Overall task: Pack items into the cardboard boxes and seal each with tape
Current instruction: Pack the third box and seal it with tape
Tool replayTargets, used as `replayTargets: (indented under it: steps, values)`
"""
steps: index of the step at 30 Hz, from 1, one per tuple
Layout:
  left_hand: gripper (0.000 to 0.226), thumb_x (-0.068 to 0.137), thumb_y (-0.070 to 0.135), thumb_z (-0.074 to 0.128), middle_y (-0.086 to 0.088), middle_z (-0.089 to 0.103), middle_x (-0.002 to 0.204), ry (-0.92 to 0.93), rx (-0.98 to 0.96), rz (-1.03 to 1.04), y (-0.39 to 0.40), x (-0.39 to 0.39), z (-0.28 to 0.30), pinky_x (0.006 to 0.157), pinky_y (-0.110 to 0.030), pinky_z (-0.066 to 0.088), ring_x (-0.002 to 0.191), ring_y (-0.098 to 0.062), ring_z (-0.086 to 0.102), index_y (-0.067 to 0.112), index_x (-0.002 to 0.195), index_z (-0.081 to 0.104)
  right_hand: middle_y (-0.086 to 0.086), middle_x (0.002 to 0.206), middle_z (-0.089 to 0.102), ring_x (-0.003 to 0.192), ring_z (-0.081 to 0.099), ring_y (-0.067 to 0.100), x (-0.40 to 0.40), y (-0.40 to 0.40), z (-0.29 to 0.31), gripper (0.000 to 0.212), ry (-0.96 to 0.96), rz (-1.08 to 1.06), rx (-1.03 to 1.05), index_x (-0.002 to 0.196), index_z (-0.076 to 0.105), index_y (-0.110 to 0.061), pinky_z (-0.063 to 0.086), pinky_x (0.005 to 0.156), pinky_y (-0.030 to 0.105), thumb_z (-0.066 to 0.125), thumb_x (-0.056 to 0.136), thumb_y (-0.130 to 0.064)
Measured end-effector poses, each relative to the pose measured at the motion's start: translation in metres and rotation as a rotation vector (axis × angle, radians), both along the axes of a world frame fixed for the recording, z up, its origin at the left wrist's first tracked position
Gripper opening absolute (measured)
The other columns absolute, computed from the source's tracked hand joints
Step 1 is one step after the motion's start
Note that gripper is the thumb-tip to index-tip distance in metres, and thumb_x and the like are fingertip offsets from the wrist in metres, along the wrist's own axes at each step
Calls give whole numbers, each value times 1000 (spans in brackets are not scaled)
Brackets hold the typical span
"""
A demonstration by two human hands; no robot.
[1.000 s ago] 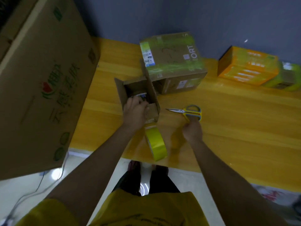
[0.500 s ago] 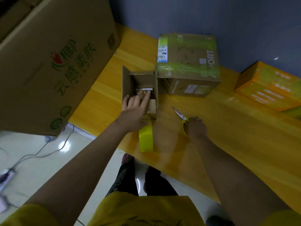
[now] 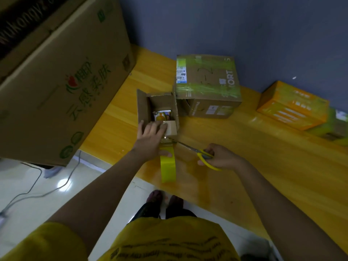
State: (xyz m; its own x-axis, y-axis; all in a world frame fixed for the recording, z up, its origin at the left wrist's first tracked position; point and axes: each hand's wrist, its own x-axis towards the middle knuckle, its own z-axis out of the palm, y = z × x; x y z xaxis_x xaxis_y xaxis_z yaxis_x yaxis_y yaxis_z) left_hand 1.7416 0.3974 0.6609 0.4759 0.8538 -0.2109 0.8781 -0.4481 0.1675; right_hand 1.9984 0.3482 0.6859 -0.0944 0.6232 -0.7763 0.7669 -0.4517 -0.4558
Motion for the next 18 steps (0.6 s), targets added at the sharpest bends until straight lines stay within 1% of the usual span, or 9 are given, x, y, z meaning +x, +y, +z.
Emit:
replayTargets:
  steps: [2,5,7,10,14,16,18]
  values:
    - [121,65,79,58,-11,13,158,49,-22,-21,-1,-1,1,114,-54,-11,146,-27,10,15,154,7,-1,107,50,97,52,16,-3,9,9,50,-48,83,-41,110,48,-20,42,73,30,69,81,-54]
    - [131,59,87,54,-9,4,160,110,-39,-47,-1,-2,-1,112,-55,-15,147,-26,3,16,154,-2,0,100,51,88,48,16,-10,28,17,55,-80,206,-77,100,49,-13,36,68,30,63,81,-62]
    - [133,58,88,53,-8,1,160,118,-47,-49,0,-1,-1,111,-55,-16,148,-26,1,16,154,-4,-2,96,51,84,46,14,-13,43,20,55,-103,270,-110,94,51,-13,35,67,29,62,80,-65]
    - [135,56,89,53,-8,-1,160,134,-52,-61,1,-1,2,111,-56,-16,148,-26,0,16,153,-6,-8,94,48,87,46,13,-18,63,21,49,-130,337,-135,92,52,-20,36,70,29,62,79,-66]
    - [138,53,90,54,-9,-2,161,140,-46,-68,3,0,-1,110,-56,-17,148,-26,0,16,153,-6,-16,87,42,90,43,11,-24,83,16,42,-144,389,-154,80,45,-33,36,71,26,64,74,-70]
    - [139,51,90,54,-10,-3,161,142,-60,-66,3,-1,-1,110,-57,-16,148,-27,-1,17,153,-7,-17,83,42,84,43,9,-26,89,12,40,-135,400,-140,77,45,-33,35,65,24,66,73,-68]
    - [140,51,90,54,-10,-4,161,137,-66,-68,3,-1,-2,110,-58,-15,148,-27,-1,16,153,-6,-13,78,48,74,46,7,-27,94,9,38,-103,388,-122,74,51,-30,36,63,24,69,74,-63]
